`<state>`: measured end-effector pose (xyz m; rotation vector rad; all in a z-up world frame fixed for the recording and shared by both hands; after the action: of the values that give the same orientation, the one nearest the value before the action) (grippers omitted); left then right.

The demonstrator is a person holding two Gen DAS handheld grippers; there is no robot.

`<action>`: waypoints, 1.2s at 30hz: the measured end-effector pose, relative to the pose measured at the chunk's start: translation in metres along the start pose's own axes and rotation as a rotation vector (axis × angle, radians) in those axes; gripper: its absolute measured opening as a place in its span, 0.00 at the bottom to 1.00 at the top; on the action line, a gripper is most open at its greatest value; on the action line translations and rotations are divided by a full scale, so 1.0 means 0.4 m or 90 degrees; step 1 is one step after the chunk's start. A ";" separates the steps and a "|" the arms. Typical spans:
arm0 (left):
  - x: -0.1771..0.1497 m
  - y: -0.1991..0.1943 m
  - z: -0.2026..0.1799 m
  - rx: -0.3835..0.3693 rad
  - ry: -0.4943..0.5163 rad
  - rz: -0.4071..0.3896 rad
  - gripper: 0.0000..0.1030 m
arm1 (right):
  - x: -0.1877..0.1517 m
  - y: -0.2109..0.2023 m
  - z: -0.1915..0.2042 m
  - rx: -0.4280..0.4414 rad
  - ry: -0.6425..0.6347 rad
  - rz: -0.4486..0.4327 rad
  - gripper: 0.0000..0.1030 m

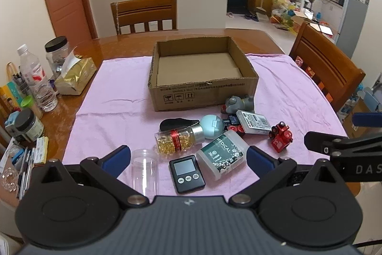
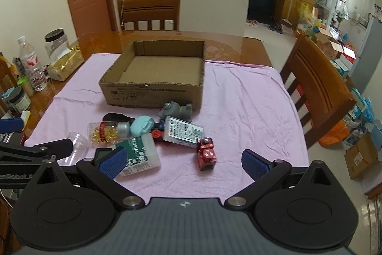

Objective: Organize rigid objects
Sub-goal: 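Move the left tool to the clear plastic jar while the right tool approaches the white MEDICAL bottle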

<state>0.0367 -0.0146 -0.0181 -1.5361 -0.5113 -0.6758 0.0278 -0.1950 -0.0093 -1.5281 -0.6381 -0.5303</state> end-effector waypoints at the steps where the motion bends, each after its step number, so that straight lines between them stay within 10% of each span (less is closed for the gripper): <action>1: -0.002 0.005 0.002 -0.002 0.005 -0.003 0.99 | -0.002 0.001 0.003 0.003 -0.002 -0.005 1.00; 12: -0.055 0.082 0.063 -0.060 0.018 -0.012 0.99 | -0.048 0.071 0.045 0.045 -0.019 -0.017 1.00; 36: -0.255 0.281 0.245 0.036 -0.009 0.116 0.99 | -0.125 0.241 0.098 0.050 -0.004 0.089 1.00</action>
<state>0.0502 0.0813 -0.1705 -1.5146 -0.3908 -0.5065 0.0545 -0.1608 -0.1164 -1.4890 -0.5469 -0.3904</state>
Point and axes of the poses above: each gripper's, at about its wrist camera, not at the fingertips, and y roughly the way its jaws point, z to its left, x to its top, the point moved 4 cm from there along y, roughly the way its jaws point, and after that the axes turned 3 degrees about -x, right-handed, at the moved point
